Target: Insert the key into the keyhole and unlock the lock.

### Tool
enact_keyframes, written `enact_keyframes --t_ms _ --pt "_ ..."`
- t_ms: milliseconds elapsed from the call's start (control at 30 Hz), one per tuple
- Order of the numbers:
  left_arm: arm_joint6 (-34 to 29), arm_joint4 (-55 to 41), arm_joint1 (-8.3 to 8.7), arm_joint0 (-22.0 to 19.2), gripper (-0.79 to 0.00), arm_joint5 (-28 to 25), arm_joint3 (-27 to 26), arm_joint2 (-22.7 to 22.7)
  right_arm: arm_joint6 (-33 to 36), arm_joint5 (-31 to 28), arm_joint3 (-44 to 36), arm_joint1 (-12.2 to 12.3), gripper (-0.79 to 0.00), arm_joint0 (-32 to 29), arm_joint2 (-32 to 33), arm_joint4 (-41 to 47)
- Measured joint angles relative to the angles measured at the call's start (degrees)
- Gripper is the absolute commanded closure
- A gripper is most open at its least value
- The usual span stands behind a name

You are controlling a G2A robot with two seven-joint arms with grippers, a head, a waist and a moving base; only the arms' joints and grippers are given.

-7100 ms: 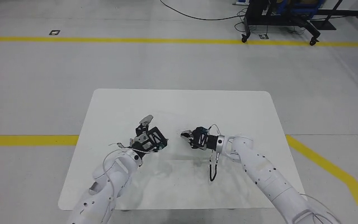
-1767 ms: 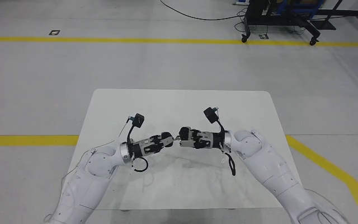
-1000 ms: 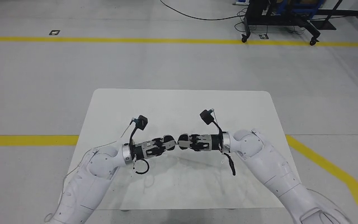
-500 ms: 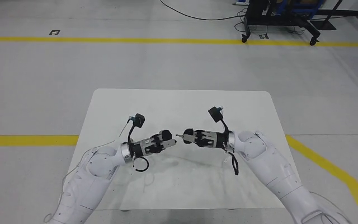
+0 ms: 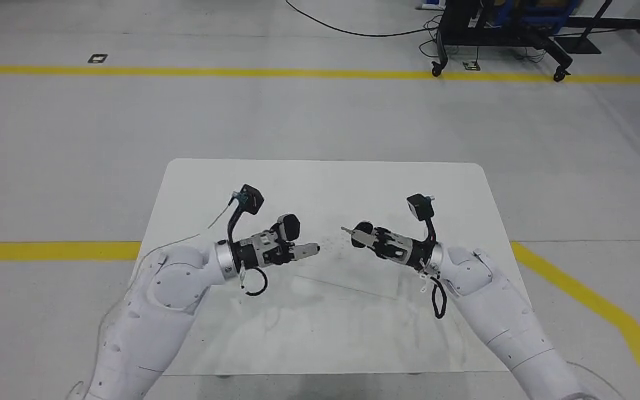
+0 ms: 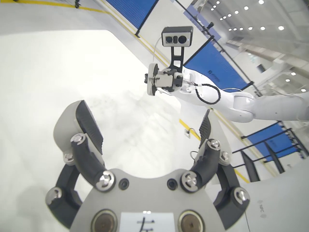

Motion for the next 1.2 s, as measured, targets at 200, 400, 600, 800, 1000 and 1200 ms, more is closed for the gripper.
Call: enact_keyframes --t_ms 200,400,600,800,1000,1200 --pt "-4.5 13.4 2.30 8.6 -0.785 11.6 -14.1 -13.0 0.0 0.0 0.0 0.0 0.000 0.0 0.0 0.0" --pt "-15.8 34.9 3.46 17.2 -0.785 23.4 -24.1 -15.4 0.0 0.0 0.0 0.0 0.000 0.0 0.0 0.0" --pt "-19.7 46.8 3.44 19.7 -0.785 29.5 -24.9 -11.3 0.0 0.0 0.0 0.0 0.000 0.0 0.0 0.0" --pt "-18.2 48.4 3.00 17.3 -0.785 31.5 -20.3 -8.2 0.0 0.0 0.0 0.0 0.000 0.0 0.0 0.0" --pt "-18.3 47.7 2.53 13.0 -0.680 31.7 -15.2 -5.7 0.0 0.0 0.0 0.0 0.000 0.0 0.0 0.0" --pt "-18.4 47.5 2.08 9.9 -0.431 32.2 -11.7 -3.4 0.0 0.0 0.0 0.0 0.000 0.0 0.0 0.0"
